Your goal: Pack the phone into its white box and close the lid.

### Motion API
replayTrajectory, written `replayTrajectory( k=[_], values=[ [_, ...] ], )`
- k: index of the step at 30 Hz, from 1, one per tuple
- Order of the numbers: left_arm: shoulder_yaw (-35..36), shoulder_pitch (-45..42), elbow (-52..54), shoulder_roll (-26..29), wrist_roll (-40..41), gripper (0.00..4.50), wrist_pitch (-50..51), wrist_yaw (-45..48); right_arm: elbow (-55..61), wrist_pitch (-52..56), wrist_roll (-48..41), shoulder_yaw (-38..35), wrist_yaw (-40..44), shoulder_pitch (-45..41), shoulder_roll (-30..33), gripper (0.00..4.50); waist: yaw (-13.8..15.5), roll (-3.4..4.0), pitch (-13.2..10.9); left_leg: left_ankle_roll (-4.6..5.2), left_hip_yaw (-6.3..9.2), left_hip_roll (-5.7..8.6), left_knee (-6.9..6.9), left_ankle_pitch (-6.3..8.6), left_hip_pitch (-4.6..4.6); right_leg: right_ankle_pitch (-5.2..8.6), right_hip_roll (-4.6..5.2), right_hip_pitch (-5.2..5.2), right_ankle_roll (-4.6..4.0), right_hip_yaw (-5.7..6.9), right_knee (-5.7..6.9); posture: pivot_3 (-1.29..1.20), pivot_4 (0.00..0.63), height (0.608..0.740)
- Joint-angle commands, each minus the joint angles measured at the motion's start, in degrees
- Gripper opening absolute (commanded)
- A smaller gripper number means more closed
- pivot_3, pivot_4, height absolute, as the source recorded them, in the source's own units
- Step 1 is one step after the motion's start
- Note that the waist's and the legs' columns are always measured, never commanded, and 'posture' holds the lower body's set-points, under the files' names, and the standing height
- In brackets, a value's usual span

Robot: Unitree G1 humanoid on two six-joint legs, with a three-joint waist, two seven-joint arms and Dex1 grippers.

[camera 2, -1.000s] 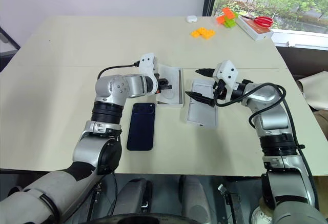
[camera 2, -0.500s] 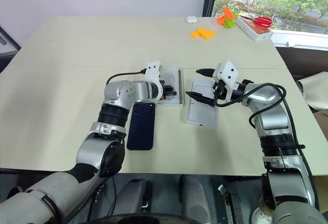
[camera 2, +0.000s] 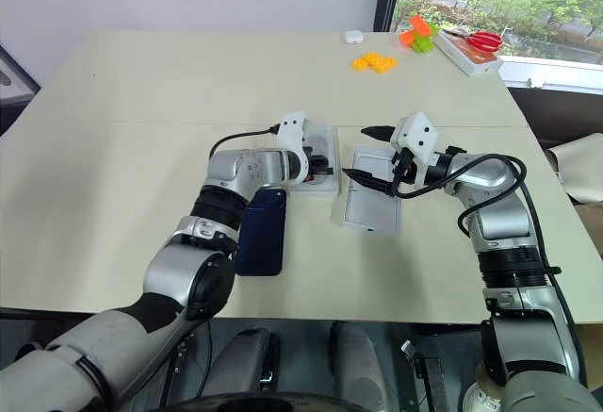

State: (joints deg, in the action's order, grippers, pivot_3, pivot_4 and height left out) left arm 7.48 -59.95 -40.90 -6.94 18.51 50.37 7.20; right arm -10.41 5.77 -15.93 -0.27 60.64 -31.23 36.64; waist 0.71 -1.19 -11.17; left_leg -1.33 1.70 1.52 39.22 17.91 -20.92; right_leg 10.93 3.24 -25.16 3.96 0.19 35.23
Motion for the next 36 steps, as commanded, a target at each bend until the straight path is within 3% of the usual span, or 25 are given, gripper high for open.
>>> replayTrajectory(
  k=[1,11,17,22,27,30,36],
  values=[
    [-1.8,-1.0,-0.8,-0.9,-1.2,0.06,-1.3,1.1,1.4,-1.0,-0.3,-1.3,-0.2,-0.1,0.6,4.5,0.0,0.0,0.0,0.0,0.0,0.0,0.0,0.0,0.02,0.0,0.0,0.03,0.0,0.0,0.0,0.0,0.15,0.74],
    [-3.7,3.0,11.9,2.9,-1.2,0.06,2.6,4.0,1.3,-0.8,-0.9,-1.8,-0.2,-0.2,0.5,4.5,-0.5,-0.01,0.0,0.06,-0.02,-0.08,-0.04,0.03,0.27,0.01,0.0,0.21,0.01,-0.02,-0.04,0.0,0.15,0.74],
    [-1.7,6.2,29.7,9.2,3.9,0.06,13.6,7.3,1.0,0.5,-2.9,-2.9,0.1,-1.0,0.2,4.5,-1.4,0.0,0.0,0.05,-0.01,-0.17,-0.06,0.03,0.31,0.01,-0.02,0.22,0.01,-0.03,-0.01,0.0,0.15,0.74],
    [7.1,8.2,39.3,16.7,9.2,0.06,25.2,7.3,3.4,0.9,-3.5,-2.1,0.4,-0.5,-0.1,4.5,-1.9,0.0,0.0,0.05,-0.02,-0.2,-0.07,0.03,0.4,0.01,-0.03,0.26,0.01,-0.05,0.01,0.0,0.15,0.74],
    [21.4,9.9,43.3,21.6,15.8,0.06,40.6,10.1,10.2,3.0,-5.5,-0.4,-0.1,1.7,-2.3,4.5,-1.8,0.0,0.0,0.04,0.02,-0.31,-0.09,0.02,0.44,0.01,-0.19,0.26,0.01,-0.05,0.06,0.0,0.15,0.74],
    [25.0,12.7,41.2,27.4,21.2,0.78,42.1,8.7,13.5,3.3,-5.0,1.4,-0.6,2.8,-3.7,4.5,-1.7,0.0,0.0,0.02,0.02,-0.32,-0.08,0.01,0.44,0.01,-0.17,0.27,0.01,-0.05,0.05,0.0,0.15,0.74],
    [21.9,24.2,37.1,43.6,43.9,3.82,42.1,7.6,21.0,4.1,-4.9,5.5,-2.4,4.4,-7.6,4.5,-1.8,0.01,0.0,-0.01,0.01,-0.3,-0.1,0.02,0.44,0.01,-0.02,0.17,0.0,-0.07,0.13,0.0,0.15,0.74]
  ],
)
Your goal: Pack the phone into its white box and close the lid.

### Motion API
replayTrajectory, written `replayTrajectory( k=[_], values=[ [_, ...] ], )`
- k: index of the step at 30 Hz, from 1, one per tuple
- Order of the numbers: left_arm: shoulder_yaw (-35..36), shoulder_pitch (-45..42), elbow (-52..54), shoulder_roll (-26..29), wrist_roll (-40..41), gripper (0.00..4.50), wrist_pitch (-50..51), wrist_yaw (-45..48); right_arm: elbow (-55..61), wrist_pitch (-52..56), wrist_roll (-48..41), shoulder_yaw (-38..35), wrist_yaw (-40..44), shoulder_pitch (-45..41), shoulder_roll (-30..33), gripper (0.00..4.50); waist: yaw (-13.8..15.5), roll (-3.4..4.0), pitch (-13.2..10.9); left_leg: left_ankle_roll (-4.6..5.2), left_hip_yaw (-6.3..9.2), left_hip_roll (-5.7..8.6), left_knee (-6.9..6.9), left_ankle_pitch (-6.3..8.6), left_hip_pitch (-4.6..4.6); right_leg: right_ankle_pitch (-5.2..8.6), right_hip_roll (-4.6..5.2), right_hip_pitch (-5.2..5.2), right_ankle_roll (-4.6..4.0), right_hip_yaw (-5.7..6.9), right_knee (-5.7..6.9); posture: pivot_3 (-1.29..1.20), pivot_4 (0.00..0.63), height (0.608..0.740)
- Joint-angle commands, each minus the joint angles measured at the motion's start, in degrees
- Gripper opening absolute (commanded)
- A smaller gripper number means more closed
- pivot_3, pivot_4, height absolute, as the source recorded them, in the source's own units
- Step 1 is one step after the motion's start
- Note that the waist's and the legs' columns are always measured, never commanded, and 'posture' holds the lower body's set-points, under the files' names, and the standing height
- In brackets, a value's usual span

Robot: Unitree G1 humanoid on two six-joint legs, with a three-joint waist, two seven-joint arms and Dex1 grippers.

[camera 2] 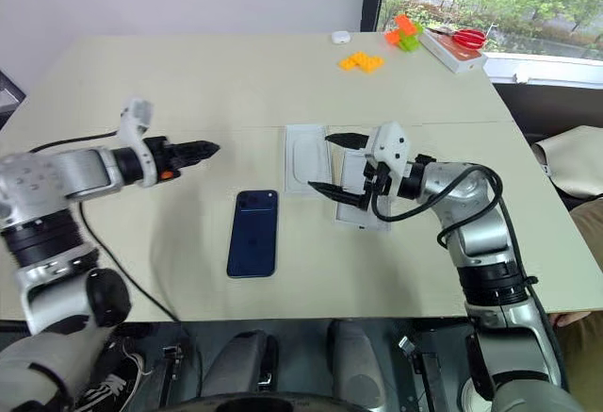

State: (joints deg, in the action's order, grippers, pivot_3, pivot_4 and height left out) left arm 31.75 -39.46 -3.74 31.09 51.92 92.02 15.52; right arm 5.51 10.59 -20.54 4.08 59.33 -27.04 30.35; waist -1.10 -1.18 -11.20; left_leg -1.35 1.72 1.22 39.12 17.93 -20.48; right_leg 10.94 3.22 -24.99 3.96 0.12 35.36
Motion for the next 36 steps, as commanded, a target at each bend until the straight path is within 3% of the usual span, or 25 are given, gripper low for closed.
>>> replayTrajectory(
  k=[1,5,8,14,19,26,36],
  values=[
    [-3.2,5.1,-0.5,7.4,13.6,4.34,0.5,-1.6,5.7,-0.7,-0.2,1.5,-1.4,0.4,-1.6,4.5,0.1,0.0,0.0,0.0,0.01,0.0,-0.02,0.0,0.0,0.0,0.09,-0.01,0.0,0.0,0.02,0.0,0.15,0.74],
    [-6.4,11.7,-3.6,12.5,27.7,4.47,0.5,-6.0,4.6,-11.8,9.2,6.1,-2.1,0.4,-1.5,4.5,0.6,-0.01,0.0,0.0,0.06,0.11,-0.01,0.0,0.0,0.01,0.25,0.04,-0.01,0.02,0.01,0.0,0.15,0.74],
    [-8.1,12.5,-5.0,13.5,34.7,4.5,0.5,-11.1,3.6,-18.9,15.3,10.0,-1.2,0.8,0.1,3.17,0.6,-0.03,0.0,0.02,0.06,0.17,0.01,0.01,0.01,0.01,0.29,0.09,-0.01,0.03,-0.07,0.0,0.15,0.74],
    [-15.0,16.9,-4.0,12.9,50.8,4.5,-5.5,-24.2,1.1,-28.3,22.0,14.0,-2.6,1.6,0.6,0.03,0.1,-0.04,0.0,0.02,0.06,0.16,-0.01,0.0,0.07,0.01,0.28,0.09,-0.01,0.02,-0.04,0.0,0.15,0.74],
    [-23.1,21.5,-1.3,12.4,60.6,4.5,-14.5,-33.4,-5.9,-37.9,31.4,17.1,-6.2,2.2,1.8,0.03,0.5,-0.04,0.0,0.0,0.06,0.14,-0.02,0.0,0.07,0.01,0.33,0.09,-0.03,-0.02,-0.05,0.0,0.15,0.74],
    [-26.2,23.1,1.7,8.0,61.1,4.5,-18.4,-36.9,-13.9,-46.3,43.4,20.6,-12.8,0.7,3.3,0.03,0.6,-0.04,0.0,0.04,0.07,0.28,0.0,-0.03,0.21,0.14,0.23,0.35,-0.24,0.03,-0.15,0.0,0.15,0.74],
    [-29.9,23.9,2.2,8.1,61.1,4.5,-19.0,-38.9,-19.2,-49.6,48.3,23.7,-17.1,-0.7,1.2,0.03,0.4,-0.13,0.2,0.08,0.06,0.27,-0.01,-0.02,0.47,0.17,0.15,0.58,-0.25,0.01,-0.17,0.0,0.15,0.74]
  ],
)
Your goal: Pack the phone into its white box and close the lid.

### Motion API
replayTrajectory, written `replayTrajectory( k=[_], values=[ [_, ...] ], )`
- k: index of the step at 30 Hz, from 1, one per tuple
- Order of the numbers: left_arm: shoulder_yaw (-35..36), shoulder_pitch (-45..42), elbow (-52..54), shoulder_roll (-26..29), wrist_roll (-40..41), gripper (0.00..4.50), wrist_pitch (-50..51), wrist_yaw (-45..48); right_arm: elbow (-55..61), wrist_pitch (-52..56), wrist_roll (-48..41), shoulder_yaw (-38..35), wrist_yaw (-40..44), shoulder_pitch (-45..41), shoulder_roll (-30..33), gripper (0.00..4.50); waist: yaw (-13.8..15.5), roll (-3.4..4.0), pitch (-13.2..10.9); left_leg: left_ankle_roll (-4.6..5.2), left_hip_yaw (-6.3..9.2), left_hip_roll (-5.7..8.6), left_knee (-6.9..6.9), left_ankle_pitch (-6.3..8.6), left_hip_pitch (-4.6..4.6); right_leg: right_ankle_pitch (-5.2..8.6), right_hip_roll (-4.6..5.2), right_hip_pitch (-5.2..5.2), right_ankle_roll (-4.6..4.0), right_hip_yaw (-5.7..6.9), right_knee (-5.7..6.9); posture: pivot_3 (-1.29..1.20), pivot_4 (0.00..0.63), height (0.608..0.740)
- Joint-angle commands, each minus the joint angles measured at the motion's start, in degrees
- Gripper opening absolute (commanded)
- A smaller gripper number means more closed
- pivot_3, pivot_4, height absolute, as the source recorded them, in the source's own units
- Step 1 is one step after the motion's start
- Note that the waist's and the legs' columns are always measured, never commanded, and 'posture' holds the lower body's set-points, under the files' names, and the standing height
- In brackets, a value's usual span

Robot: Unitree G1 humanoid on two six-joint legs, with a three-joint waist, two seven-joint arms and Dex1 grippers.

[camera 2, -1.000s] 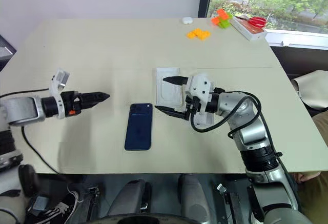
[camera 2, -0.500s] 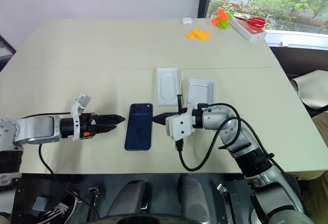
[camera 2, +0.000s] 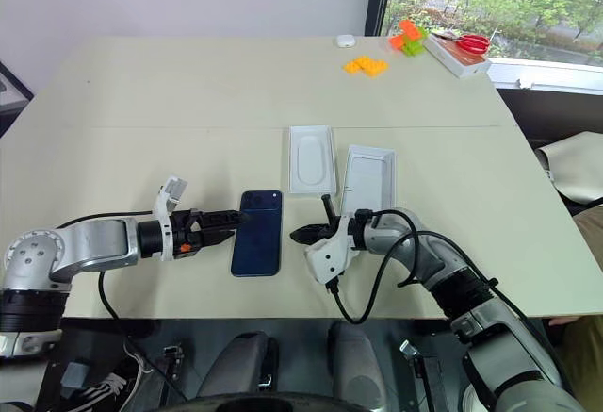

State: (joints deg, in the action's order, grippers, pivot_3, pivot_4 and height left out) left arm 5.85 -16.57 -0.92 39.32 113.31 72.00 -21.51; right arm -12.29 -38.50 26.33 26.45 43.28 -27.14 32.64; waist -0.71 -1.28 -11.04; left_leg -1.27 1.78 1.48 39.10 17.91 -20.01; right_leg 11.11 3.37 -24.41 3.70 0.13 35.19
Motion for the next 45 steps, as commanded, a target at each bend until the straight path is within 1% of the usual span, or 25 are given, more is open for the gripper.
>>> replayTrajectory(
  k=[1,4,9,13,17,22,24,27,31,33,39,40,42,45],
  values=[
    [-4.8,0.7,-0.7,-0.2,-0.3,4.5,1.1,-2.2,-2.0,-0.4,1.5,1.5,-1.4,-1.0,-1.6,0.03,0.0,-0.06,0.1,0.01,0.0,-0.01,-0.01,0.0,0.03,0.0,-0.02,0.03,0.0,0.0,-0.01,0.0,0.15,0.74],
    [-5.0,0.1,-1.3,-1.5,-0.3,4.5,0.7,-2.5,-3.0,-0.3,1.8,2.0,-1.7,-1.7,-2.8,0.03,-0.1,-0.12,0.2,0.01,0.0,-0.04,-0.04,0.01,0.16,0.01,-0.04,0.18,0.0,0.0,-0.03,0.0,0.15,0.74],
    [-5.5,-2.2,-0.7,-4.8,-0.3,4.5,0.6,-3.8,-3.8,0.3,1.8,2.3,-1.9,-2.6,-4.8,0.03,0.0,-0.13,0.3,0.1,0.04,-0.07,-0.17,0.06,0.69,0.17,-0.05,0.77,-0.03,0.02,-0.15,0.0,0.15,0.74],
    [-5.3,-3.8,0.5,-5.9,-0.3,4.5,0.5,-5.9,-4.2,0.3,1.8,2.4,-1.9,-2.8,-5.1,0.03,0.0,-0.15,0.3,0.1,0.05,-0.06,-0.15,0.07,0.76,0.29,-0.03,0.88,0.15,0.02,-0.19,0.0,0.15,0.74],
    [-5.9,-4.0,5.0,-4.9,-0.3,4.5,0.8,-6.1,-4.8,0.2,1.4,2.0,-2.1,-3.1,-5.0,0.03,-0.1,-0.16,0.3,0.1,0.07,-0.07,-0.16,0.07,0.75,0.29,-0.03,0.87,0.15,0.02,-0.19,0.0,0.15,0.74],
    [-4.7,-5.7,6.0,-7.3,-0.3,4.5,-0.6,-7.1,-5.4,-0.1,1.2,2.1,-2.1,-3.3,-5.2,0.03,0.0,-0.17,0.3,0.1,0.07,-0.07,-0.16,0.07,0.73,0.29,-0.04,0.85,0.15,0.02,-0.19,0.0,0.15,0.74],
    [-4.0,-5.8,6.2,-7.9,-0.3,4.5,-0.9,-7.8,-5.6,0.1,0.8,1.8,-2.1,-3.3,-5.4,0.03,-0.1,-0.3,0.2,0.1,0.07,-0.07,-0.16,0.07,0.69,0.29,-0.04,0.82,0.15,0.02,-0.22,0.0,0.15,0.74],
    [-3.7,-6.7,7.0,-8.0,-0.3,4.5,-1.1,-7.9,-5.9,-0.1,0.9,1.7,-2.2,-3.3,-5.4,0.03,-0.5,-0.42,0.2,0.08,0.05,-0.19,-0.18,0.07,0.55,0.17,-0.14,0.62,-0.03,0.0,-0.21,0.0,0.15,0.74],
    [-4.4,-6.0,7.7,-6.6,-0.3,4.5,-1.2,-8.2,-6.1,-0.2,0.5,1.7,-2.1,-3.1,-5.3,0.03,-0.5,-0.42,0.2,-0.03,0.06,-0.24,-0.34,0.0,0.54,0.18,-0.17,0.49,-0.05,-0.01,-0.18,0.0,0.15,0.74],
    [-4.8,-5.1,7.9,-4.9,-0.3,4.5,-1.2,-8.5,-6.2,-0.1,0.3,1.5,-2.2,-3.1,-5.2,0.03,-0.5,-0.42,0.2,-0.03,0.06,-0.24,-0.35,0.0,0.55,0.23,-0.19,0.49,0.0,0.0,-0.18,0.0,0.15,0.74],
    [-4.1,-3.4,7.4,-4.9,-0.3,4.5,-3.1,-10.1,-5.6,-0.1,-0.1,1.3,-2.1,-2.8,-4.6,0.03,-0.3,-0.44,0.2,-0.03,0.04,-0.23,-0.36,0.0,0.54,0.31,-0.17,0.48,0.09,0.0,-0.21,0.0,0.15,0.74],
    [-3.7,-3.3,7.0,-5.0,-0.3,4.25,-3.3,-10.2,-5.6,0.0,-0.1,1.2,-2.0,-2.7,-4.5,0.0,-0.3,-0.44,0.2,-0.03,0.04,-0.23,-0.36,0.0,0.54,0.32,-0.17,0.48,0.09,0.0,-0.21,0.0,0.15,0.74],
    [-3.3,-3.3,6.3,-5.0,-0.3,3.61,-3.4,-10.2,-5.5,0.1,0.0,1.1,-2.1,-2.5,-4.2,0.0,-0.3,-0.44,0.2,-0.03,0.05,-0.23,-0.37,0.0,0.53,0.33,-0.17,0.47,0.09,0.0,-0.21,0.0,0.15,0.74],
    [-2.8,-3.2,6.0,-5.5,-0.3,2.18,-3.6,-10.4,-5.3,0.3,-0.1,1.0,-2.2,-2.3,-4.1,0.0,-0.2,-0.46,0.2,-0.03,0.05,-0.23,-0.38,0.0,0.49,0.33,-0.17,0.43,0.09,0.0,-0.21,0.0,0.15,0.74]
  ],
)
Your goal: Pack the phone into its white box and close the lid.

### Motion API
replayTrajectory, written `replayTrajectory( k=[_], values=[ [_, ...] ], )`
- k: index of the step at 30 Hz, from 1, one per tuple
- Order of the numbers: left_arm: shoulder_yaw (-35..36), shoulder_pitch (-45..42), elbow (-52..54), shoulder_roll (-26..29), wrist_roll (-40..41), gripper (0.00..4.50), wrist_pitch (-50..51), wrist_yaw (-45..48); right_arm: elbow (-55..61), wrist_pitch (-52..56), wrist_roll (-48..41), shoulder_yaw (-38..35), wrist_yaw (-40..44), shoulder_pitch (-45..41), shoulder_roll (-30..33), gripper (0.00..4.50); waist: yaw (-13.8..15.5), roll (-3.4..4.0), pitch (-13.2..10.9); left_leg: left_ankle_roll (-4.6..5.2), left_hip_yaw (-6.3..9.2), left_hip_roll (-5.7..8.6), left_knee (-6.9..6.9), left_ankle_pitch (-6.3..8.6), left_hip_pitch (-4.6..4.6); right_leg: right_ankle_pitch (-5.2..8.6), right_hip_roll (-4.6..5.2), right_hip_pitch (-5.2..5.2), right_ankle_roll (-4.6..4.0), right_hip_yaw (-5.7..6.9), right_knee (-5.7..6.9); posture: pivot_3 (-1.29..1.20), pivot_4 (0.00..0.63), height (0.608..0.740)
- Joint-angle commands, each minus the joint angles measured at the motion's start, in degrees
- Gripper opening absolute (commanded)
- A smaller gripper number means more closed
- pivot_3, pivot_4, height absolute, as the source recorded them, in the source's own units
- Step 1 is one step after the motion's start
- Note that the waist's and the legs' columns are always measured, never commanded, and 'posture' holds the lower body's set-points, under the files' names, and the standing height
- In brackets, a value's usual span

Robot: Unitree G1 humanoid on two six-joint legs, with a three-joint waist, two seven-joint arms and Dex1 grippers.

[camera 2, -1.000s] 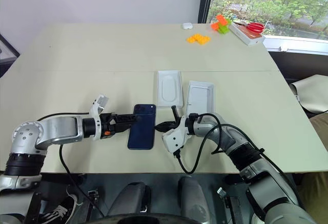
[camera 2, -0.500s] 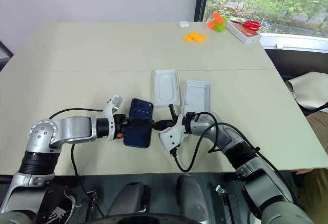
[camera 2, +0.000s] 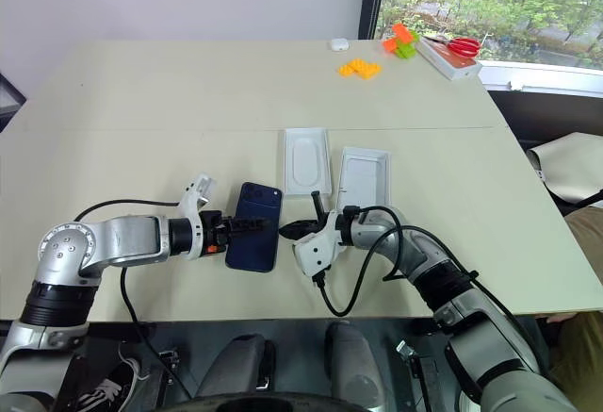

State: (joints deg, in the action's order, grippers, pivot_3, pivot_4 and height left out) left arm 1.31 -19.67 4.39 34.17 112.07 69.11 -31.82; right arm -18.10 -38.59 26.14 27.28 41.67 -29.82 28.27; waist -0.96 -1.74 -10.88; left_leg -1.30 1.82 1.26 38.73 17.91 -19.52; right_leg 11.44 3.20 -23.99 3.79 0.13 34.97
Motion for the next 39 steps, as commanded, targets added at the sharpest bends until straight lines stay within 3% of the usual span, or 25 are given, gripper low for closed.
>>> replayTrajectory(
  k=[1,4,10,12,14,17,20,22,27,28,32,39],
  values=[
    [1.7,0.2,0.7,-0.2,0.9,1.64,-0.6,0.0,0.5,0.4,0.1,0.2,-0.6,0.3,0.2,0.0,0.0,0.0,0.0,0.0,0.0,0.01,0.0,0.0,0.0,0.0,0.01,0.0,0.0,0.0,0.0,0.0,0.15,0.74],
    [1.7,0.9,1.0,0.2,0.9,0.08,-0.7,0.1,0.6,0.4,0.2,0.2,-0.6,0.2,0.4,0.0,0.0,-0.01,0.0,0.0,0.0,0.01,0.0,0.0,-0.01,0.0,0.02,0.0,0.0,0.0,-0.01,0.0,0.15,0.74],
    [4.5,2.5,0.8,-0.4,0.9,0.03,-1.2,2.0,0.6,0.5,0.2,-0.3,-1.3,0.3,1.1,0.0,0.0,0.0,0.0,0.0,0.0,0.01,-0.04,0.0,-0.01,0.01,0.02,-0.02,0.0,0.0,-0.02,0.0,0.15,0.74],
    [5.7,2.6,0.4,-0.3,0.9,0.03,-0.4,5.1,2.2,2.0,-3.4,-1.3,0.3,1.1,1.1,0.0,0.0,0.0,0.0,0.0,0.0,0.01,-0.04,0.0,-0.02,0.01,0.01,-0.03,0.0,0.0,-0.03,0.0,0.15,0.74],
    [6.6,2.4,-0.5,1.3,0.9,0.03,1.0,8.5,5.1,4.3,-8.9,-2.5,3.0,2.1,1.2,0.0,0.1,0.02,-0.1,0.0,0.0,0.01,-0.04,0.0,-0.1,0.02,0.01,-0.11,0.0,0.01,-0.03,0.0,0.15,0.74],
    [9.9,1.2,-5.0,3.7,0.9,0.03,3.4,14.7,13.5,15.7,-25.0,-6.1,9.5,4.0,0.6,0.0,0.1,0.1,-0.2,-0.01,0.06,0.0,-0.01,-0.02,-0.73,-0.14,-0.01,-0.72,-0.22,0.01,0.01,0.0,0.15,0.74],
    [11.5,0.2,-7.4,5.6,0.9,0.0,4.9,20.2,18.9,25.4,-32.7,-8.4,13.4,3.6,1.2,0.85,0.2,0.22,-0.3,-0.02,0.03,0.01,-0.01,-0.02,-1.01,-0.15,0.02,-1.01,-0.21,0.04,0.04,0.0,0.15,0.74],
    [13.9,-1.1,-9.3,4.0,0.9,0.0,4.0,22.7,20.8,30.2,-34.7,-9.4,15.3,2.8,2.3,1.77,0.4,0.28,-0.3,0.01,0.04,0.04,-0.02,0.0,-1.03,-0.15,0.05,-1.01,-0.2,0.07,0.01,0.0,0.15,0.74],
    [15.2,-2.3,-9.1,3.0,0.9,0.0,0.6,22.1,16.9,34.0,-29.1,-8.8,17.7,-2.9,6.1,4.21,0.3,0.28,-0.4,0.09,0.02,0.1,-0.02,0.04,-1.11,-0.14,0.26,-1.01,-0.21,0.11,-0.15,0.0,0.15,0.74],
    [15.2,-2.5,-9.0,3.1,0.9,0.0,0.5,22.4,16.0,34.8,-28.1,-8.4,18.0,-4.0,6.4,4.43,0.3,0.28,-0.4,0.1,0.01,0.11,-0.02,0.05,-1.14,-0.14,0.28,-1.03,-0.21,0.11,-0.18,0.0,0.15,0.74],
    [14.7,-3.2,-9.1,3.9,0.9,0.0,0.7,22.9,9.9,35.6,-26.3,-7.9,18.4,-9.4,4.5,4.43,0.1,0.27,-0.4,0.09,0.0,0.1,-0.04,0.04,-1.47,-0.18,0.26,-1.36,-0.18,0.11,-0.2,0.0,0.15,0.74],
    [14.2,-2.2,-6.9,1.4,0.9,0.0,-1.5,20.2,4.5,44.4,-26.6,-5.4,26.8,-14.6,3.1,4.43,0.4,0.29,-0.4,-0.26,0.07,0.13,-0.03,-0.15,-1.87,-0.32,0.35,-1.69,0.03,0.12,-0.16,0.0,0.15,0.74]
  ],
)
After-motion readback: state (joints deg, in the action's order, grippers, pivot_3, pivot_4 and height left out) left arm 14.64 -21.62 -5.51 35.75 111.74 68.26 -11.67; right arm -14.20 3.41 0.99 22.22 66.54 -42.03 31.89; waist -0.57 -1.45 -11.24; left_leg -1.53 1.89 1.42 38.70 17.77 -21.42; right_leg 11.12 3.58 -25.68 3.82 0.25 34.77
